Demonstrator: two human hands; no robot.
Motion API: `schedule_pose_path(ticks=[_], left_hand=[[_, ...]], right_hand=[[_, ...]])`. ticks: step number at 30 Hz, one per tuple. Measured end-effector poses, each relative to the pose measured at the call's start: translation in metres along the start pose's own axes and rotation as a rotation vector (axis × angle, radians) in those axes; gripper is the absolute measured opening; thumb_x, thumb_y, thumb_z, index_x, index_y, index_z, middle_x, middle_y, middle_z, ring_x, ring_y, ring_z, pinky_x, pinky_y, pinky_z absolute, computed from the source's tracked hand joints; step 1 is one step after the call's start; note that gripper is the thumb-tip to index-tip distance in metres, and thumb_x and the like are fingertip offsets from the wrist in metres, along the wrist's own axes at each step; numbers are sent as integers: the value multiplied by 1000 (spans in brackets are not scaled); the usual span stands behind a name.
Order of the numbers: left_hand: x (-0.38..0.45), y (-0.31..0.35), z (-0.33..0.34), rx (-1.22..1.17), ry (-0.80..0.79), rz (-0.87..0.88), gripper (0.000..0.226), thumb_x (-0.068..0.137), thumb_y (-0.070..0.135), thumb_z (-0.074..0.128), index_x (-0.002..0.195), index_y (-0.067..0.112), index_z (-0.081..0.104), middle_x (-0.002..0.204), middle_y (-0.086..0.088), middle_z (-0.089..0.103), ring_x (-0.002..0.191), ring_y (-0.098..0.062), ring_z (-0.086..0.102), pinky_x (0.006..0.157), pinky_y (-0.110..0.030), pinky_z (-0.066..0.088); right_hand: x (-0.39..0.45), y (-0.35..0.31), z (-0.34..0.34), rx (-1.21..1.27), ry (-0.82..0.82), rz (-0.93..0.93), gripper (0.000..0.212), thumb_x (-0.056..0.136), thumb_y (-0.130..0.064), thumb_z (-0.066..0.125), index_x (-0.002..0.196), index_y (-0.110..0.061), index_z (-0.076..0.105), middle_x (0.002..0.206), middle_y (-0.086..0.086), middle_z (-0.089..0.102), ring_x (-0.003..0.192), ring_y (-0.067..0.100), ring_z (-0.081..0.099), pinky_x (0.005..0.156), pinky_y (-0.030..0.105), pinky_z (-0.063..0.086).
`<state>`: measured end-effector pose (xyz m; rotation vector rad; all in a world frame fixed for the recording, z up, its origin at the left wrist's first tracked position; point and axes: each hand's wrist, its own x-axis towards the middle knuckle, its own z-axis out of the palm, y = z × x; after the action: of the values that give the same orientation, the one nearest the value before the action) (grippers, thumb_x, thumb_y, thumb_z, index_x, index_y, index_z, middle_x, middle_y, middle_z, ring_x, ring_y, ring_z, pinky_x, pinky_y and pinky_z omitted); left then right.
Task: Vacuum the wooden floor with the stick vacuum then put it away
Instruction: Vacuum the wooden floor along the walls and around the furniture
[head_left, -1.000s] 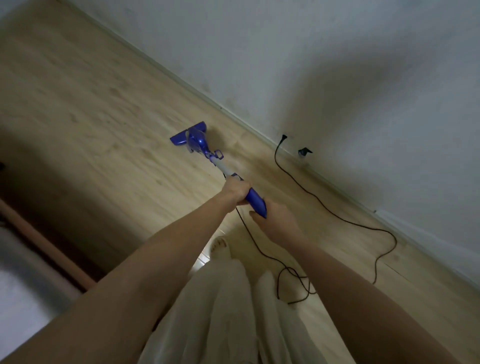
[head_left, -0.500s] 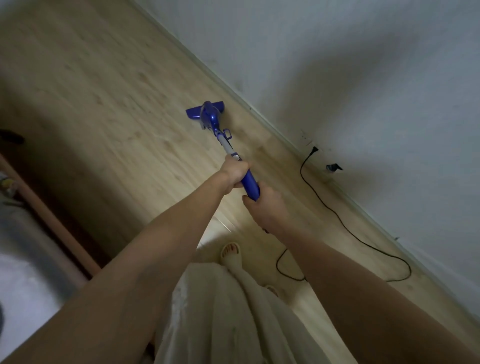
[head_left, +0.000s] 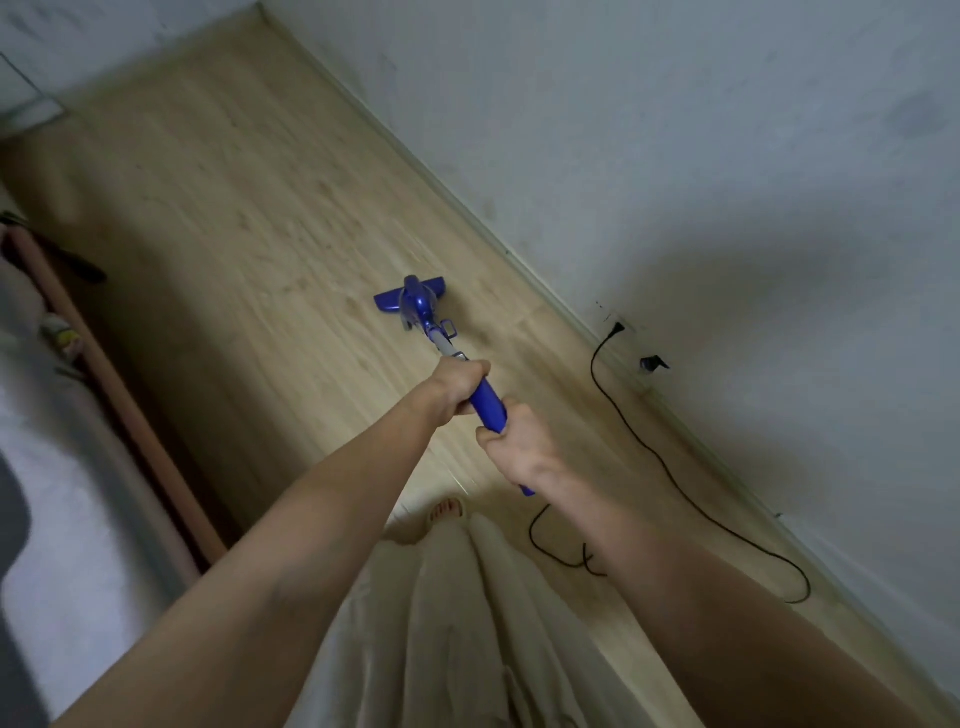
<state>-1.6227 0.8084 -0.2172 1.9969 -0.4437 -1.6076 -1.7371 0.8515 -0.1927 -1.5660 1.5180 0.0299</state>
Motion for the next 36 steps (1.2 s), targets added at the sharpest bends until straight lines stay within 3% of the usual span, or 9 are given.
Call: schedule_pose_path(ticks=[3,6,11,15,21,28,32,36], left_hand=[[-32,-15,17,-36,-6,-31,9,93,15,50,91,8,43,75,-6,50,64,-15,52,56,-26,49],[-60,-26,30,-87,-9,-50,12,93,15,49,85,10,43,76,-5,49,65,-14,52,62,-27,51],[-106,-35,50,-185,-35,-55,19,96,13,47,78,13,41,72,-2,44,63,-11,49,53,-22,50],[-135,-37,65,-258,-61,-69,21,96,11,45,76,13,41,69,-2,43,62,-11,48,47,-21,50],[-153,-48,78,-270,-152,-138,14,94,11,50,80,11,45,79,-4,51,71,-11,54,62,-24,54],[-141,-44,74,-201,-133,-91,18,96,15,51,80,11,43,77,-4,48,70,-12,51,65,-26,51],[-120,-40,67,-146,-115,-60,20,96,16,51,79,11,41,73,-4,45,64,-12,49,54,-24,49],[-84,-33,47,-106,-81,-31,19,95,15,50,79,14,40,71,-3,46,61,-12,49,54,-23,48]], right_hand=[[-30,15,-14,-52,-44,-17,16,87,-23,55,98,-12,50,83,9,60,72,32,60,65,35,50],[-59,23,-27,-85,-99,-25,21,88,-25,54,104,-12,52,88,13,63,74,35,62,66,39,54],[-101,30,-50,-133,-148,-3,20,91,-25,52,107,-14,49,91,9,57,64,25,57,51,30,47],[-131,31,-71,-135,-195,9,1,95,-19,49,94,-17,48,81,8,56,46,19,54,36,23,44],[-166,37,-91,-176,-251,46,7,97,-19,48,94,-14,44,74,10,59,46,21,57,42,27,51],[-158,40,-77,-9,-209,76,18,98,-25,52,106,-10,48,71,9,57,42,18,54,38,24,46],[-134,38,-64,19,-179,82,21,97,-27,53,109,-11,48,74,10,58,44,19,54,39,25,47],[-93,29,-42,15,-138,84,17,95,-27,53,103,-13,48,73,8,58,42,21,54,41,30,52]])
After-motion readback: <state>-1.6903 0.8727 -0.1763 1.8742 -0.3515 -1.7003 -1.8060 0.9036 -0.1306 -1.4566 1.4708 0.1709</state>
